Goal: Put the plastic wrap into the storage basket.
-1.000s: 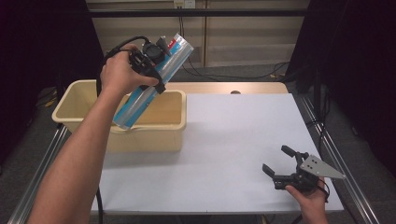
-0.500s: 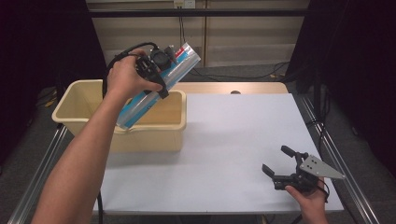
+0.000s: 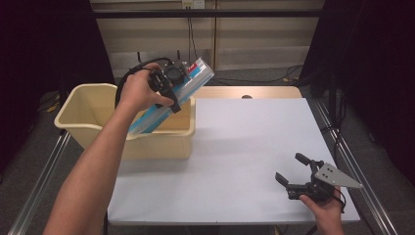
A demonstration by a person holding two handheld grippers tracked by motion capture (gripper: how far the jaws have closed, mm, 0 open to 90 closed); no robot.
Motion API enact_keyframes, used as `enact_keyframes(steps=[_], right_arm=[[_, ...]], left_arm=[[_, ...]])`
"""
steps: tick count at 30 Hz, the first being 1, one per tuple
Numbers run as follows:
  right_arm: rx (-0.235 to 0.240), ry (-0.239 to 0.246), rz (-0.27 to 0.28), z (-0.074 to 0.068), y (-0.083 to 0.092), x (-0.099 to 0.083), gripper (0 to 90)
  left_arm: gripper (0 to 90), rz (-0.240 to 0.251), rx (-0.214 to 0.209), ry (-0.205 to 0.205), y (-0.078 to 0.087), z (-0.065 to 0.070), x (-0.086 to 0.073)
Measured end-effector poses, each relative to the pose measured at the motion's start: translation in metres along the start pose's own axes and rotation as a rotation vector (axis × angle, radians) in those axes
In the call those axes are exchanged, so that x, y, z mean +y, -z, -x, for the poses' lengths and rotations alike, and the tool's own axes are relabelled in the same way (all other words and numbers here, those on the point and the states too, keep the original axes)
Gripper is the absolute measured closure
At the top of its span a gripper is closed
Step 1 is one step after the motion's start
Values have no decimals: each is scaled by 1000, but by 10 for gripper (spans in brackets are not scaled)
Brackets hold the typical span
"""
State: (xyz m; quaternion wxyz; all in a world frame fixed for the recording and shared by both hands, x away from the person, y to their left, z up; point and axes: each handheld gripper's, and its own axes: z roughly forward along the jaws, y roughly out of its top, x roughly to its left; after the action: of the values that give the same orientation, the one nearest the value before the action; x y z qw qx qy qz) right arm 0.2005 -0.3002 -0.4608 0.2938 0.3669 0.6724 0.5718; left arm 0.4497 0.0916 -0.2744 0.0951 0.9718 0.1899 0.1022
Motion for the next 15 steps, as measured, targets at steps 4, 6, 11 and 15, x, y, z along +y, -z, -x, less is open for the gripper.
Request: enact_keyframes(steps=[4,6,11,15], right_arm=[[-3,-2,-1,1,1,-1,24],[-4,-6,-1,0,2,-1,24],[4,8,-9,0,4,0,24],[3,9,-7,0,3,-1,24]], left_arm=[[320,-32,-17,-37,-13,2,0],[319,-46,-21,-43,-18,3,0],[317,-93,-44,-14,-29,0,-5],[301,-104,-89,32,-27,-6,-12]])
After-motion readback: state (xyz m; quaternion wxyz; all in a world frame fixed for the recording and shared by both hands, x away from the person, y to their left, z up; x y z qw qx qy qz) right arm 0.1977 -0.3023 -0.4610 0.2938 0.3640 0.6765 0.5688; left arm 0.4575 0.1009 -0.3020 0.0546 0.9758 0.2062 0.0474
